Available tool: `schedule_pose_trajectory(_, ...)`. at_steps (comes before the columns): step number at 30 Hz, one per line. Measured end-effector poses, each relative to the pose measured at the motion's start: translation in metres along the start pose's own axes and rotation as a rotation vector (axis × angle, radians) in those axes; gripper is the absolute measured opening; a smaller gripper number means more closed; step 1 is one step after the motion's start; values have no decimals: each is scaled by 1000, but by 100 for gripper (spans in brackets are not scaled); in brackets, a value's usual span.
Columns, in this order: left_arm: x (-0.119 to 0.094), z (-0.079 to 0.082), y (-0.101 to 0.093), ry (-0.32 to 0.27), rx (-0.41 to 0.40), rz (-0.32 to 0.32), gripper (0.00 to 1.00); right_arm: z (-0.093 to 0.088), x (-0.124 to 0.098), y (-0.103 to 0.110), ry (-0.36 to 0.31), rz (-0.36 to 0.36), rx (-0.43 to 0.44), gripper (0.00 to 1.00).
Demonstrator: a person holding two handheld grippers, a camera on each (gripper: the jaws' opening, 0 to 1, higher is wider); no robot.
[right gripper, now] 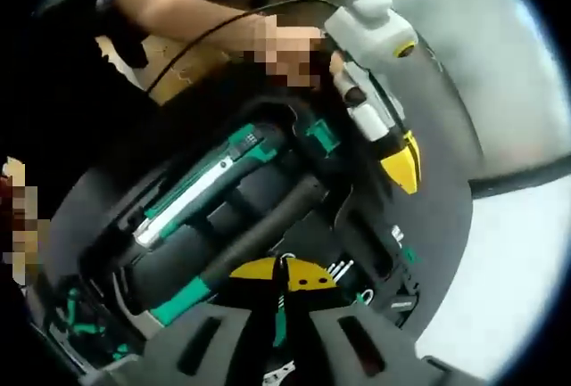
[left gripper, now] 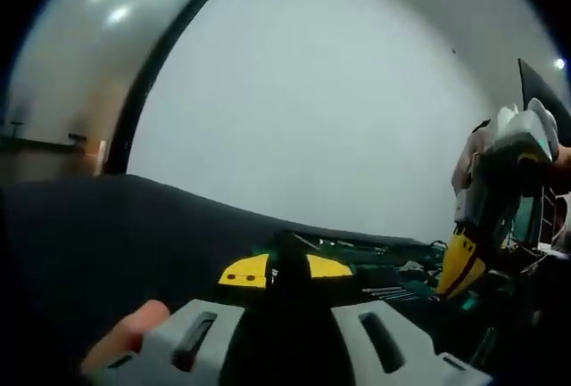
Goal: Pick up the tools and put them into their designated positions in the toolbox.
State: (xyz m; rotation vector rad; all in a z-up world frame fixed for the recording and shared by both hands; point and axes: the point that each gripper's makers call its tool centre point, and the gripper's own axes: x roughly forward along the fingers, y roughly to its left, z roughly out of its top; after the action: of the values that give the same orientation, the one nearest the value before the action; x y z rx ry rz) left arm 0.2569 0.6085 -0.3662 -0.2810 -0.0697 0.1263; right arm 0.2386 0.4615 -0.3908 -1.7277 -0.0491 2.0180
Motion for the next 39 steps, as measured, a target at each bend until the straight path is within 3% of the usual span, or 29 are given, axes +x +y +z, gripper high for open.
schedule_pose_trajectory(5, 0, -1, -2, 5, 5, -6, 13, -8, 6, 0, 17, 19, 20, 1)
schedule_pose_trajectory(8, 0, -2, -2, 9, 10, -5, 13, -8, 7, -4, -6, 32, 52, 1)
schedule_pose_trajectory(10, 1, -2, 0, 9, 7, -3, 13, -7, 6, -4, -27, 47, 26, 0)
schedule_pose_trajectory(14, -1, 0, 1, 0, -4, 4, 13, -5, -9, -15, -79, 9, 34, 0)
schedule_pose_trajectory(18, 0, 0, 2, 1, -15, 1, 13, -15, -28, -29, -100, -22, 65, 0)
schedule_pose_trajectory(21, 0, 0, 1, 1, -15, -1, 13, -30, -42, -44, -103, -48, 113, 0)
schedule_pose_trajectory(26, 1, -1, 3, 9, -16, -2, 13, -69, -52, -69, -32, -82, 192, 0)
schedule_pose_trajectory(30, 1, 0, 5, 4, -21, 1, 13, -92, -47, -72, 12, -66, 236, 0)
schedule_pose_trajectory(33, 1, -1, 5, 7, -25, 0, 13, -120, -40, -73, 76, -55, 275, 0)
schedule_pose_trajectory(39, 2, -1, 6, 9, -27, -2, 13, -167, -27, -81, 121, -40, 391, 0)
